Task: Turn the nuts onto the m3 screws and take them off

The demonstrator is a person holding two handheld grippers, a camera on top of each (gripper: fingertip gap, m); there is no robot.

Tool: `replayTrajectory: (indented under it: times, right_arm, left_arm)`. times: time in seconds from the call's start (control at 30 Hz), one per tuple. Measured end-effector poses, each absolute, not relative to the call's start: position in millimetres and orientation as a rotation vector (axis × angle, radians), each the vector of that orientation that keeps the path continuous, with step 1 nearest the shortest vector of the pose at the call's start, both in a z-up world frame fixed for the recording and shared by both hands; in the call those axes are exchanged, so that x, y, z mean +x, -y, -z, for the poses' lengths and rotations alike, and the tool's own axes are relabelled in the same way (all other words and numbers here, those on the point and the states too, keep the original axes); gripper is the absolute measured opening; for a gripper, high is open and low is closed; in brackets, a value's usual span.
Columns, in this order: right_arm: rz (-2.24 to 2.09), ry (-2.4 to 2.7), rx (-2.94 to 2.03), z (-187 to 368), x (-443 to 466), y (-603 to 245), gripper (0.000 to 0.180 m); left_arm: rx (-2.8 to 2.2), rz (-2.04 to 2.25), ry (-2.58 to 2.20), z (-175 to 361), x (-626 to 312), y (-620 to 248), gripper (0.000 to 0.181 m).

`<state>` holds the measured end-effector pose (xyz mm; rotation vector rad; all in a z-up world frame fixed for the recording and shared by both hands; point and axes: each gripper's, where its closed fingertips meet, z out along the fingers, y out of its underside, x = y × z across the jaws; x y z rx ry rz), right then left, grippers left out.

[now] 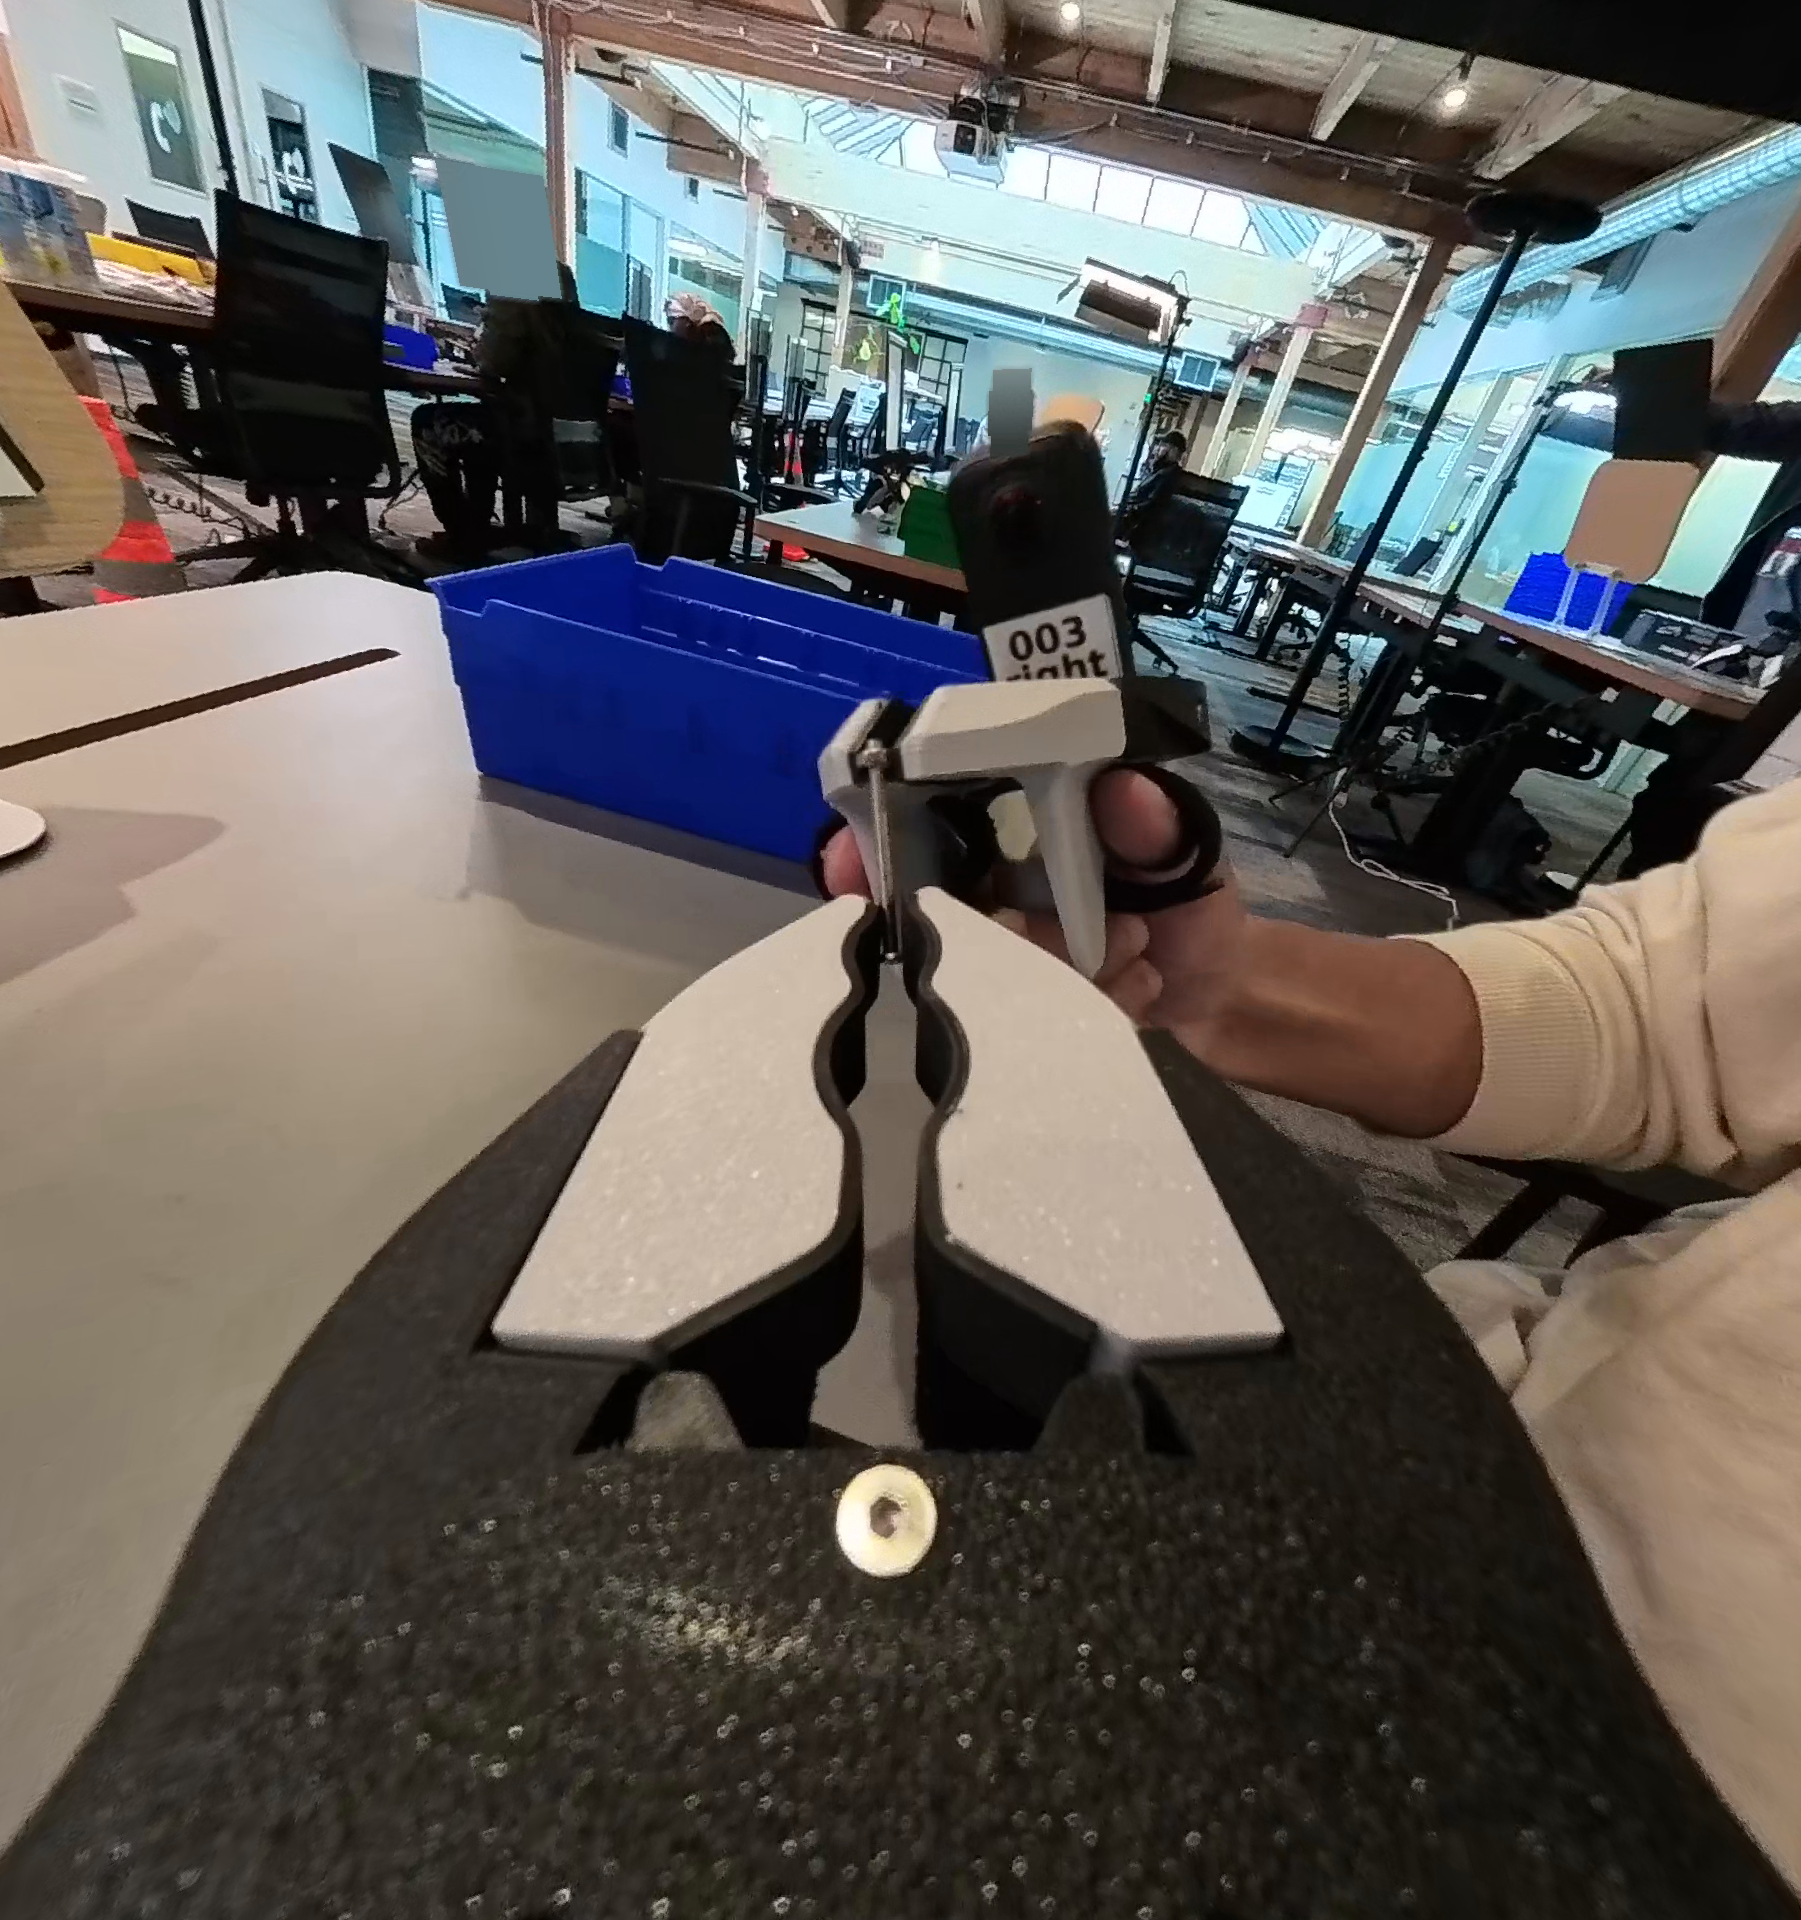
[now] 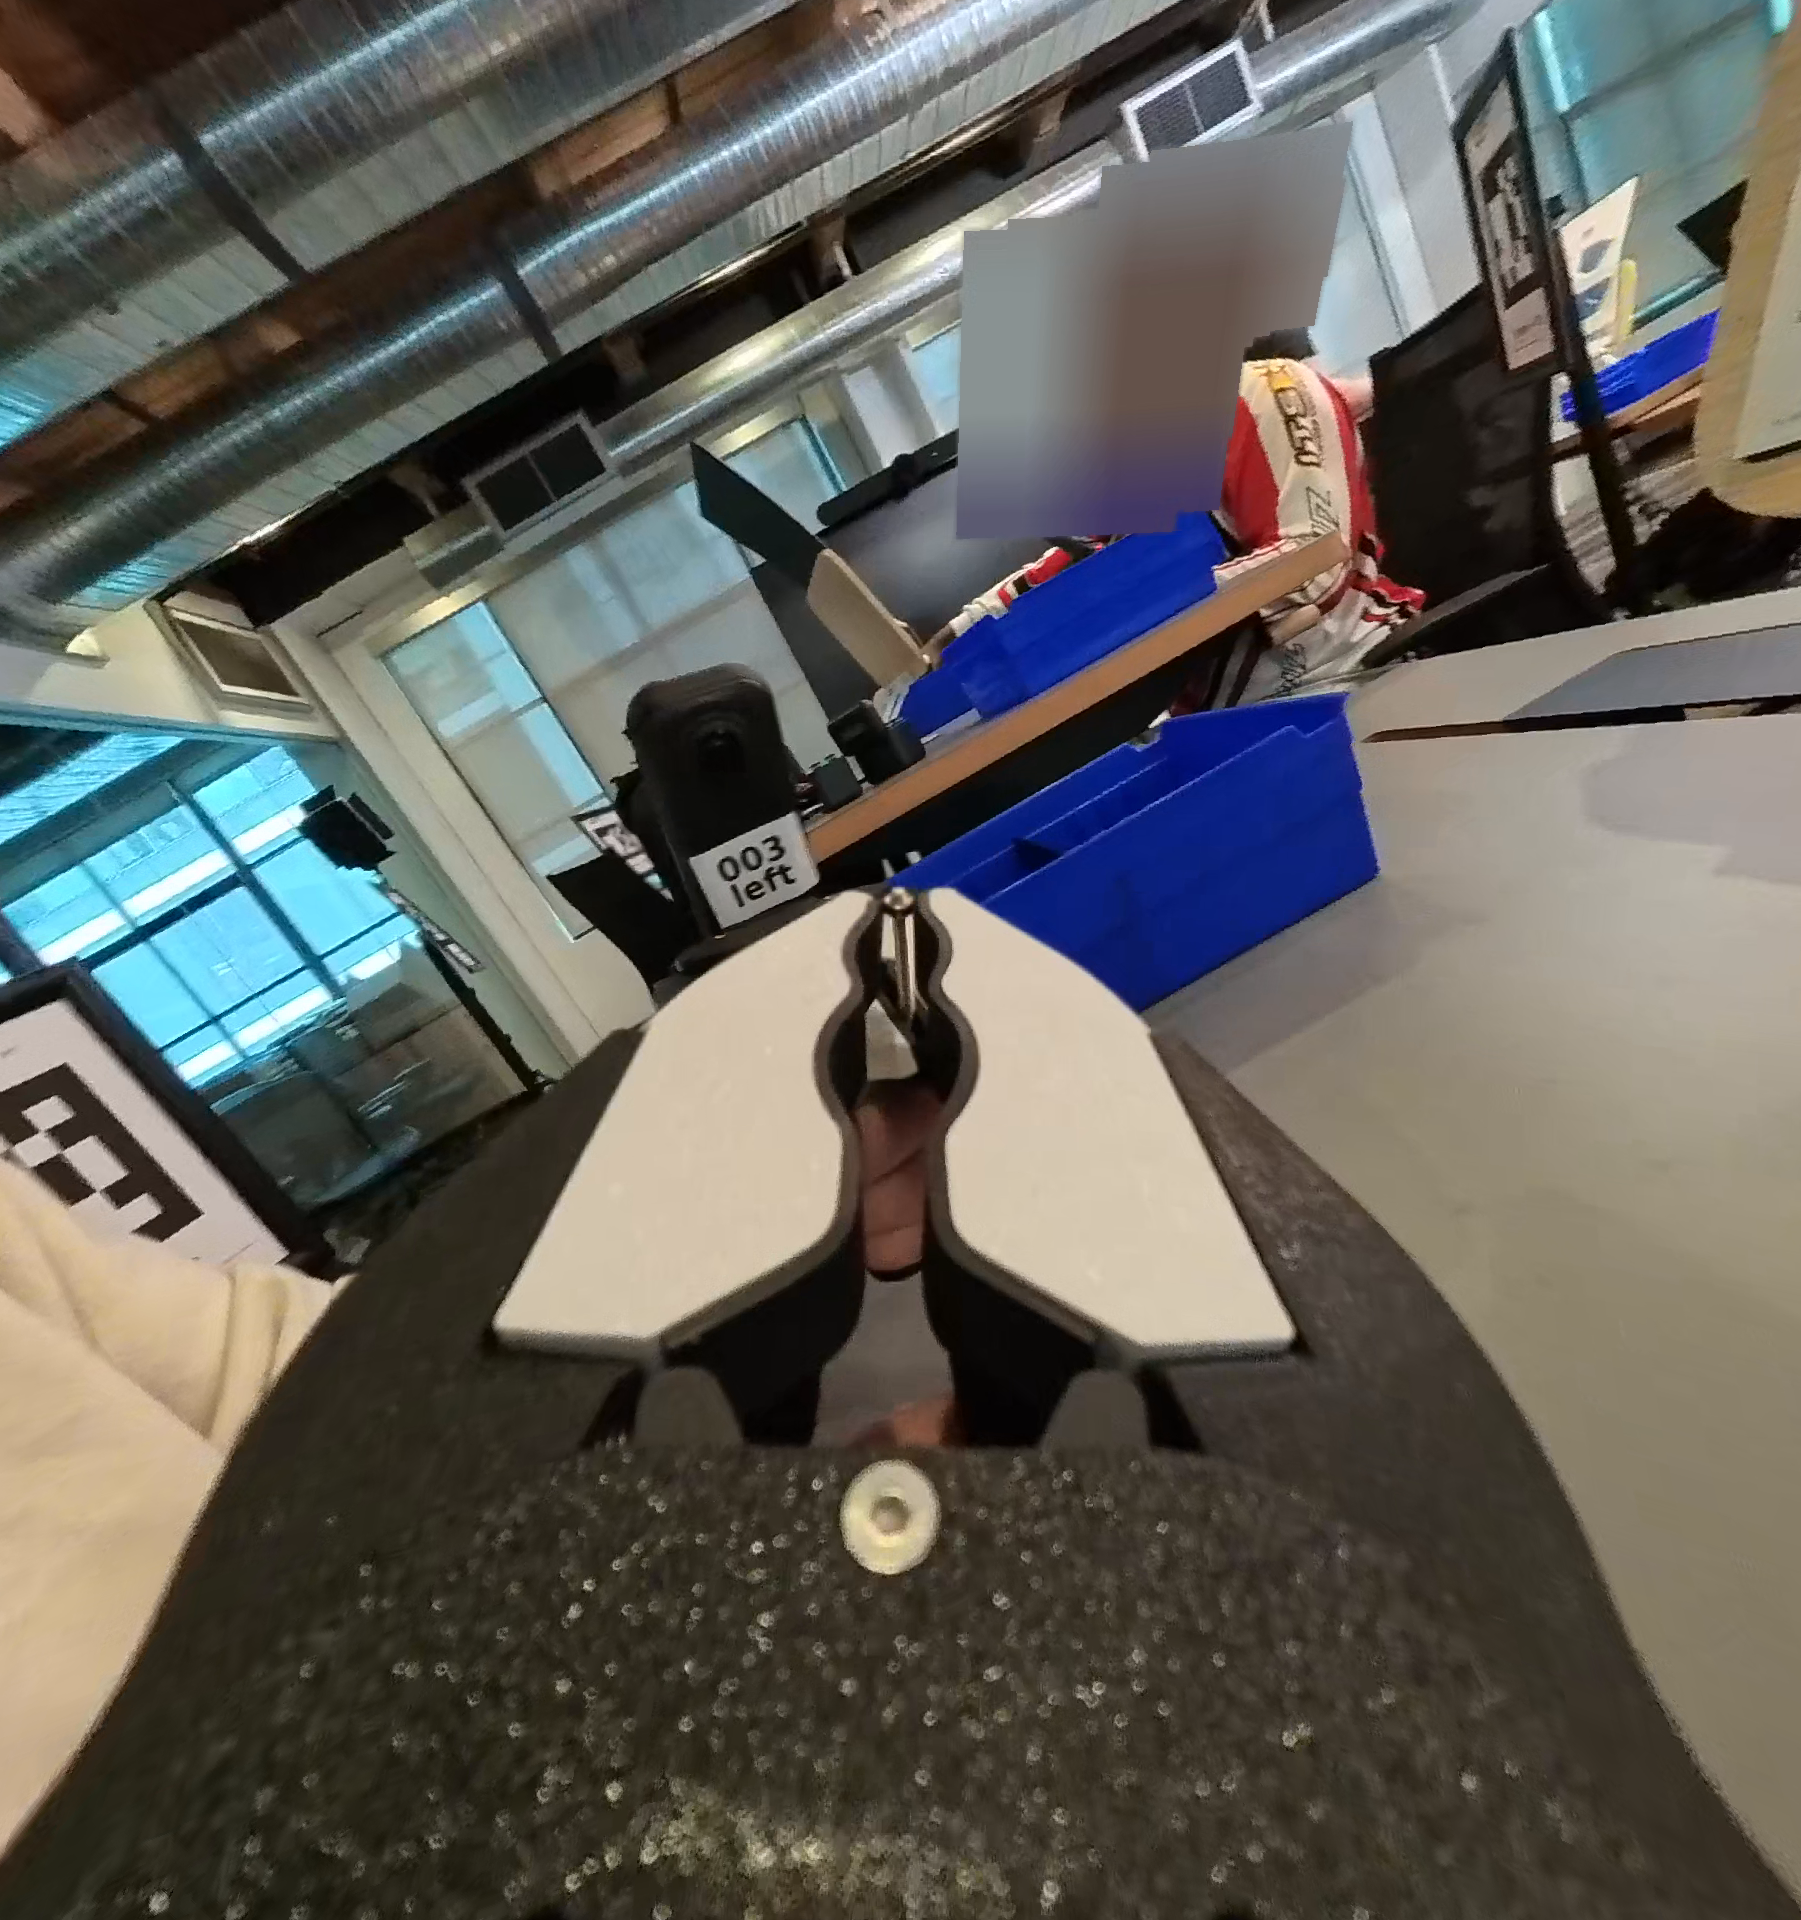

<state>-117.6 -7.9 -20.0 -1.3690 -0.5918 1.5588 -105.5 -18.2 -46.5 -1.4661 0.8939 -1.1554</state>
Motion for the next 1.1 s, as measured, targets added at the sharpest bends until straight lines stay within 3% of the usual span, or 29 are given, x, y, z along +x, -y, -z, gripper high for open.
replayTrajectory:
  times: [0.47,0.57,0.7,0.87,1.1]
  right_arm:
    - [-1.098,0.045,-1.605,40.8,-107.6,-1.0,0.005]
    - [-1.142,0.16,-1.536,30.9,-105.8,4.3,0.025]
    - [-1.197,0.456,-1.361,19.9,-92.2,0.8,0.032]
    - [-1.636,0.745,-1.245,17.5,-83.6,9.2,0.029]
    - [-1.908,0.931,-1.127,11.9,-105.6,32.1,0.022]
  left_arm:
    - [-1.543,0.969,-0.915,69.8,-99.5,4.6,0.003]
    - [-1.537,1.007,-0.912,68.3,-98.8,6.4,0.003]
    - [-1.508,1.107,-0.907,61.0,-98.7,13.2,0.003]
    - [-1.451,1.231,-0.912,48.0,-97.3,25.4,0.003]
    - [-1.394,1.33,-0.934,38.0,-97.1,37.7,0.003]
